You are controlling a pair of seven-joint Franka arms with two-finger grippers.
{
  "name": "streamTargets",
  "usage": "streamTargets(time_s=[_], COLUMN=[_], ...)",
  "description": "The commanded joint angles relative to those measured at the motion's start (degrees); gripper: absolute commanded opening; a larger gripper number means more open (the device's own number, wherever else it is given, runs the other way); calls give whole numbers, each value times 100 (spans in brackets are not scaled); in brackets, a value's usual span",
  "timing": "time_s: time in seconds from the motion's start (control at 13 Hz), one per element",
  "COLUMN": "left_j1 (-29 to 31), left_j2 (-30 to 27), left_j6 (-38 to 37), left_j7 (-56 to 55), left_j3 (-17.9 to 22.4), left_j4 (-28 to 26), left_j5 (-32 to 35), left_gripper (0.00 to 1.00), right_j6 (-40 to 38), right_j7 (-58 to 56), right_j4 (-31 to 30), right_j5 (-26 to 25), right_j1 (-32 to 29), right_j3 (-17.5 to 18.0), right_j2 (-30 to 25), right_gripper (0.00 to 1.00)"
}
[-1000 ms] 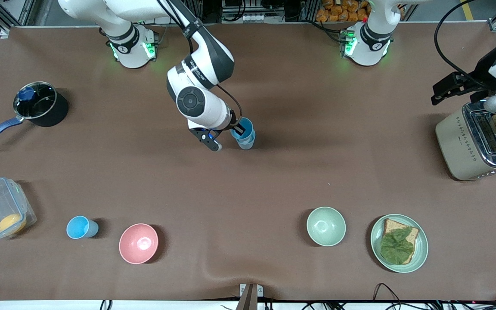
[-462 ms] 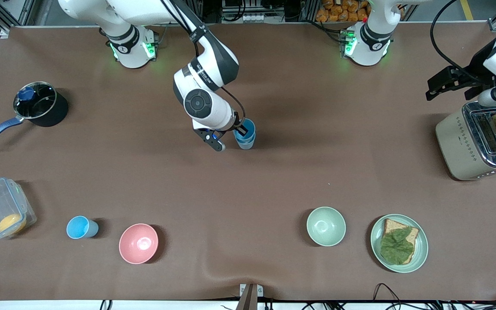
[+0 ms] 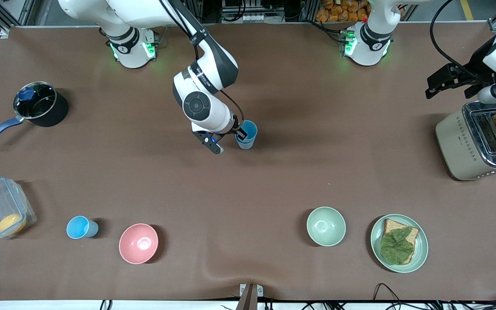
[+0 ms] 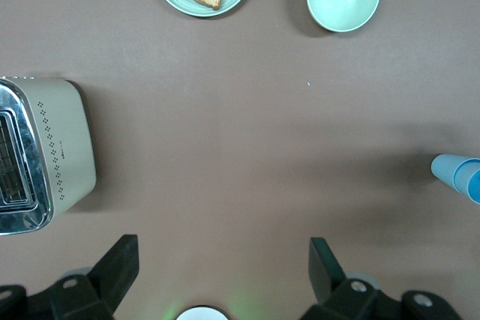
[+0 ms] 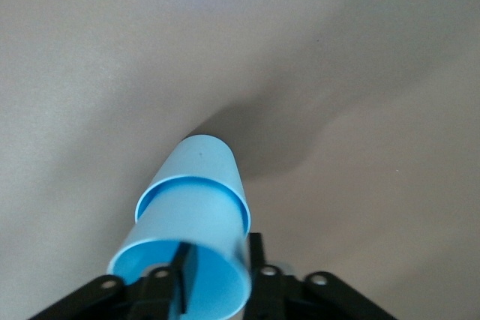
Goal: Stack blue cups with both arms
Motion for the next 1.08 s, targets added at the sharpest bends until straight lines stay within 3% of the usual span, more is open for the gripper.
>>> streamTargets(time_s=[0.0,0.31,0.46,0.77,0.92,1.0], left_j1=[-19,-28,-45,-37,-37,-45], left_j2=[-216,-243,-243,-252,-252,-252], left_j6=[-42,-42,-33,-42,-42,-42], left_j7=[98,98,98,98,98,98], left_j3=[57,66,75,57,57,57], left_j4=[-149,-149,-123,-105,-79,-70], left_j5=[-80,-62,69,122,122,131], left_gripper=[100,100,100,100,100,100], right_j6=[-734,-2606,-3065,-3795,-4041,-4103], right_j7=[52,-1394,-2859,-6197,-7414,-7698], right_j4=[210,948,976,967,984,976], right_j5=[-29,-258,-267,-582,-1064,-1310], right_j1=[-24,-120,-165,-156,-68,-77], right_j3=[-298,-1238,-1887,-3583,-4086,-4149], right_j2=[-339,-541,-725,-893,-1076,-1356], right_gripper=[100,100,100,100,100,100])
